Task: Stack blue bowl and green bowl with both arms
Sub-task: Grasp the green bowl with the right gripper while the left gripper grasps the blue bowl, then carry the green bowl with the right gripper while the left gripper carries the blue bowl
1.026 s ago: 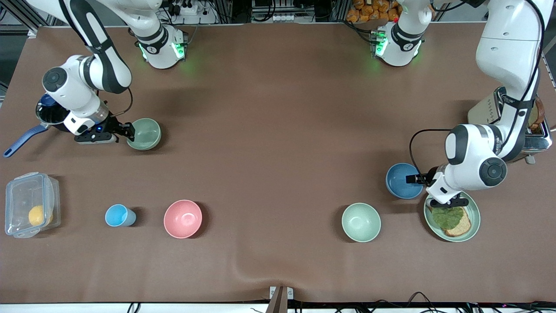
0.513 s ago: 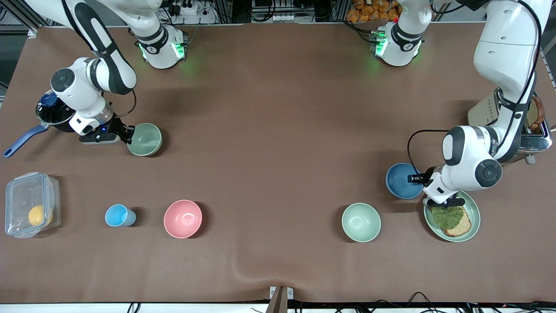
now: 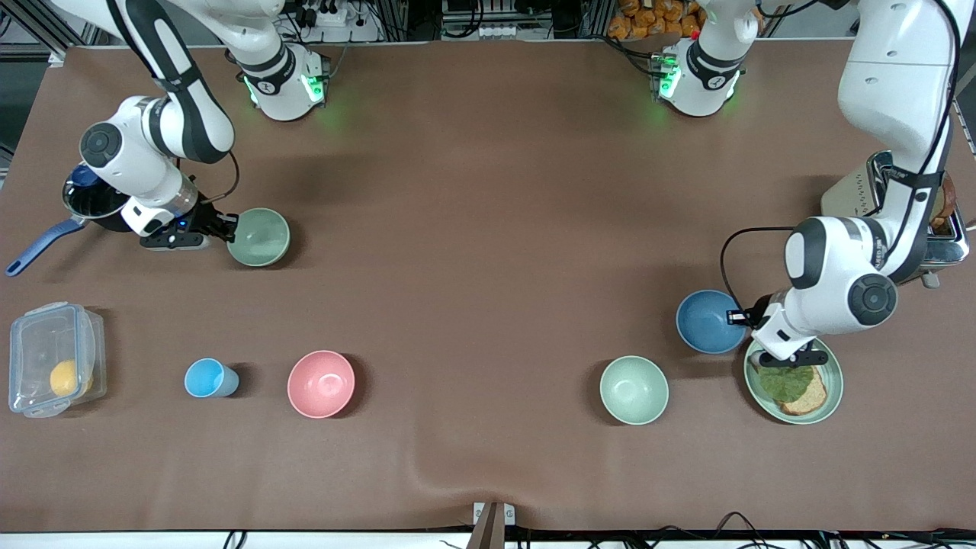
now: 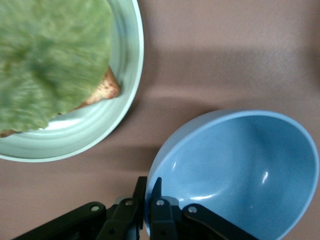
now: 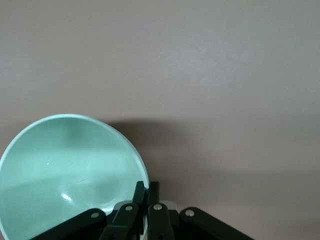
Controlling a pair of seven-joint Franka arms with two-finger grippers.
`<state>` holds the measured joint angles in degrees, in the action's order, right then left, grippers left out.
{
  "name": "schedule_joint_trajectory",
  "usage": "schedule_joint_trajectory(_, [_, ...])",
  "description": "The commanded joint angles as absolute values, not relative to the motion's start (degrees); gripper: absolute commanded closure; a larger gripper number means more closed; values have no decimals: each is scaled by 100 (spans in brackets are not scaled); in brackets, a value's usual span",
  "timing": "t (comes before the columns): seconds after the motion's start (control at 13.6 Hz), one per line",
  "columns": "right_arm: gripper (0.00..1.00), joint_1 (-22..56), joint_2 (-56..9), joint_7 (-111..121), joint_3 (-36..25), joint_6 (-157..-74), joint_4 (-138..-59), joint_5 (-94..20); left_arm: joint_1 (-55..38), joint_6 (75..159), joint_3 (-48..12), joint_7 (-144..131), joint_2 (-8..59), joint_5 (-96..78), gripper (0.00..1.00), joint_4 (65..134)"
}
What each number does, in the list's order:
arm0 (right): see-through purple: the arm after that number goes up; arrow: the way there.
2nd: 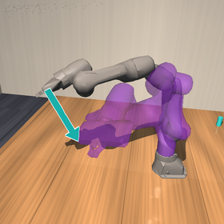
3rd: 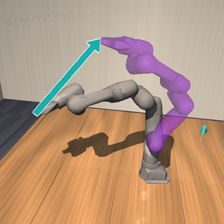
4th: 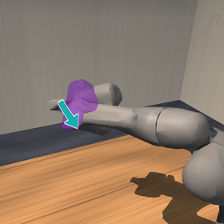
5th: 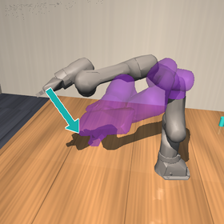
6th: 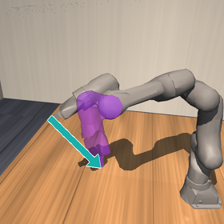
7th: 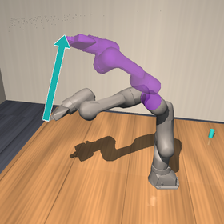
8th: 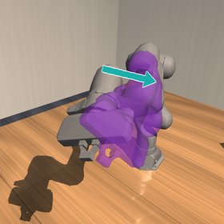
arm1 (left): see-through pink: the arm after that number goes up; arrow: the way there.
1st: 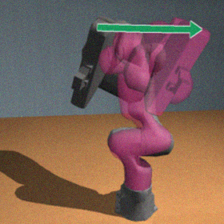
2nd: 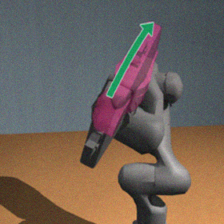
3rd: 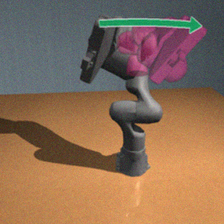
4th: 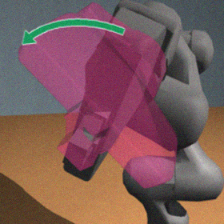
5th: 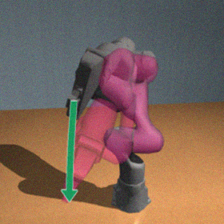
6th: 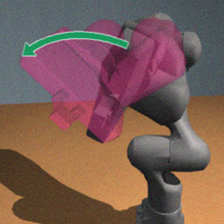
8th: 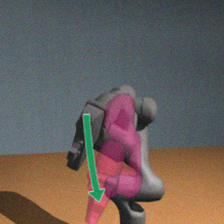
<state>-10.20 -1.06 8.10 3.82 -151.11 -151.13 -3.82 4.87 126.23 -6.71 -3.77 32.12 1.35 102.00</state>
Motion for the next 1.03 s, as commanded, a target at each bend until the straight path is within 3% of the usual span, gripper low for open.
schedule_joint_trajectory(0.0, [100, -599, 272, 20, 422, -14548, -14986, -597, 545, 12639, -703, -351, 2805, 193, 100, 10309])
schedule_joint_trajectory(0.44, [100, 990, 369, -2718, 439, -14370, -14696, -914, 545, 12595, -861, -562, 2076, 132, 100, 10695])
schedule_joint_trajectory(0.95, [100, 2854, 106, -5507, 422, -14738, -14300, -923, 545, 12647, -1493, -799, 1240, -738, 100, 11680])
